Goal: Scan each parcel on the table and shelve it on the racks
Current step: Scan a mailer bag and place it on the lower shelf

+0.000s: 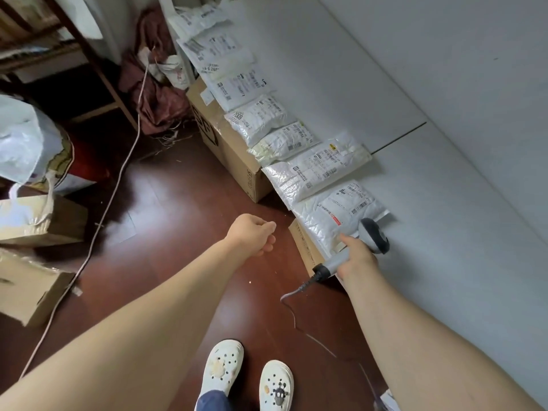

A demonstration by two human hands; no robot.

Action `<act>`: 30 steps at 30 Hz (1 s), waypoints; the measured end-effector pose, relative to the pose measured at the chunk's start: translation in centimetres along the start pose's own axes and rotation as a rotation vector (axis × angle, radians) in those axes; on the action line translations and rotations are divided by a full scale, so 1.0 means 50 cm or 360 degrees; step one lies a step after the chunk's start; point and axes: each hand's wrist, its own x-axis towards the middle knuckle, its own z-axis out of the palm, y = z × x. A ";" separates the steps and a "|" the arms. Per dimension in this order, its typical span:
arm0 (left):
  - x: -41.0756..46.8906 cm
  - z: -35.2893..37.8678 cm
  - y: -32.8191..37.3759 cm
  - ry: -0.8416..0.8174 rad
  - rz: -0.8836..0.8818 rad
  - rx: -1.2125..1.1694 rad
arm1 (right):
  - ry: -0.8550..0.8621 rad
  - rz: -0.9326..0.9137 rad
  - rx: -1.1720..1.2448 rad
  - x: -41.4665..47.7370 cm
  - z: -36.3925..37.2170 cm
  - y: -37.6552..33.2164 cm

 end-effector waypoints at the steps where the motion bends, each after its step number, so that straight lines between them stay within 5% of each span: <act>1: -0.009 0.001 0.001 -0.0001 -0.0008 0.0005 | -0.0028 -0.0005 0.0029 -0.007 -0.005 -0.003; 16: -0.345 0.059 0.139 -0.0193 0.0121 0.0288 | -0.0213 -0.0239 -0.0102 -0.314 -0.287 -0.021; 23: -0.543 0.123 0.171 -0.0505 0.0374 0.0605 | -0.0108 -0.0370 -0.0136 -0.485 -0.466 0.043; 30: -0.730 0.246 0.130 -0.0872 0.0701 0.1207 | 0.0068 -0.0435 0.0225 -0.638 -0.691 0.167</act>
